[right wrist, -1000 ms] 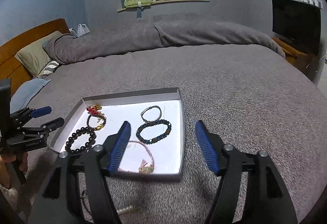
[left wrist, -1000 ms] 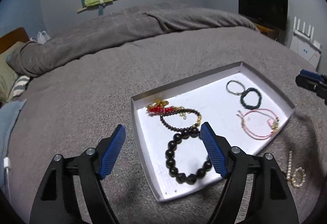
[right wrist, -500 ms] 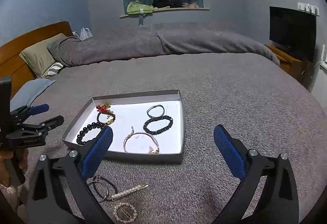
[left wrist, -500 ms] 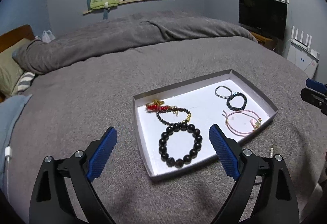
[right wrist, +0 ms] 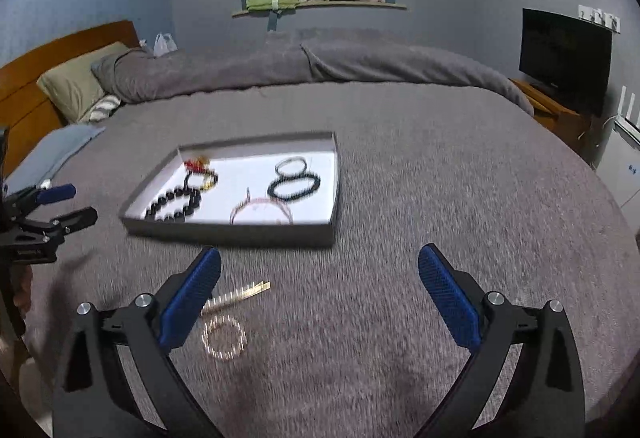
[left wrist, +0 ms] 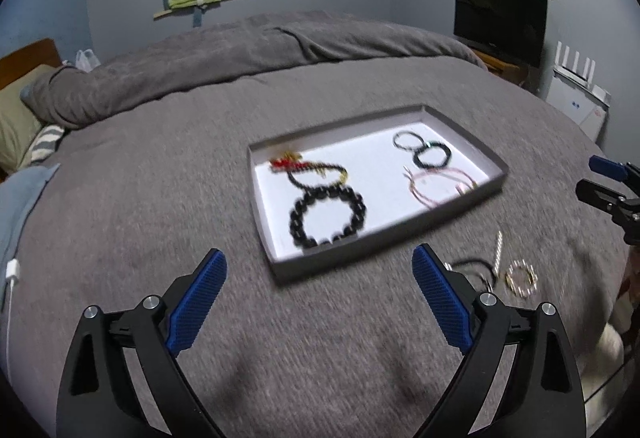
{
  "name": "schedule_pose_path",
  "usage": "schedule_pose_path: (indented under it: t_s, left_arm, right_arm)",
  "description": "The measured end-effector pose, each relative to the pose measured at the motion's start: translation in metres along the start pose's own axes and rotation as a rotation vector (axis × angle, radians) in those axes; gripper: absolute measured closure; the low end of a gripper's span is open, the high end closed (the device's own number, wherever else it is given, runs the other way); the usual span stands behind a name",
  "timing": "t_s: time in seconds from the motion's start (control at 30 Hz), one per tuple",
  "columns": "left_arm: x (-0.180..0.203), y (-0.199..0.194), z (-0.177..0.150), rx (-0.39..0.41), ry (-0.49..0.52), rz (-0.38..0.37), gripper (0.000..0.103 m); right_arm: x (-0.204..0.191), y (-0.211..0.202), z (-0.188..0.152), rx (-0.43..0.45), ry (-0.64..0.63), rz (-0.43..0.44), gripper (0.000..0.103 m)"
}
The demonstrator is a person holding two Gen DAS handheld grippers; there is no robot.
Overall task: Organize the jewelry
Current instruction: 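Grasp the silver hoop with the left tool while the right tool grasps the pearl ring brooch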
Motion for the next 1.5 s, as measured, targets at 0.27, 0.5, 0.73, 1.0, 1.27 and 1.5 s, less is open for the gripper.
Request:
schedule_pose_path:
  t_s: [0.27,0.5,0.73,1.0,1.27,1.5]
  left_arm:
    - [0.018,0.0,-0.032,-0.03,0.01,-0.03,0.009]
    - [0.034,0.008,-0.057,-0.062,0.042,-0.043,0.009]
    - [0.047,0.017,-0.064,-0.079,0.037,-0.076,0.009]
    - [0.053,0.024,-0.068,-0.094,0.029,-0.096,0.009]
    - [0.053,0.027,-0.069,-0.102,0.036,-0.09,0.009]
    - [0.052,0.027,-0.069,-0.104,0.029,-0.093,0.009]
  right_arm:
    - [-0.014,0.004,-0.038,-0.039,-0.027,0.037,0.005]
    - [-0.038,0.016,-0.062,-0.071,-0.073,0.089,0.005]
    - [-0.052,0.022,-0.069,-0.07,-0.111,0.119,0.005]
    - [-0.061,0.025,-0.071,-0.065,-0.171,0.135,0.009]
    - [-0.074,0.032,-0.072,-0.081,-0.205,0.165,0.033]
    - [-0.078,0.039,-0.075,-0.11,-0.206,0.169,0.048]
Point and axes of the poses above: each gripper's, at about its wrist camera, not at the fingertips, and y roughly the way its jaws point, x to its right, z to its top, the point moved 8 cm from there along y, roughly the way its jaws point, and after that the axes turned 2 degrees about x, right-handed, at the moved point
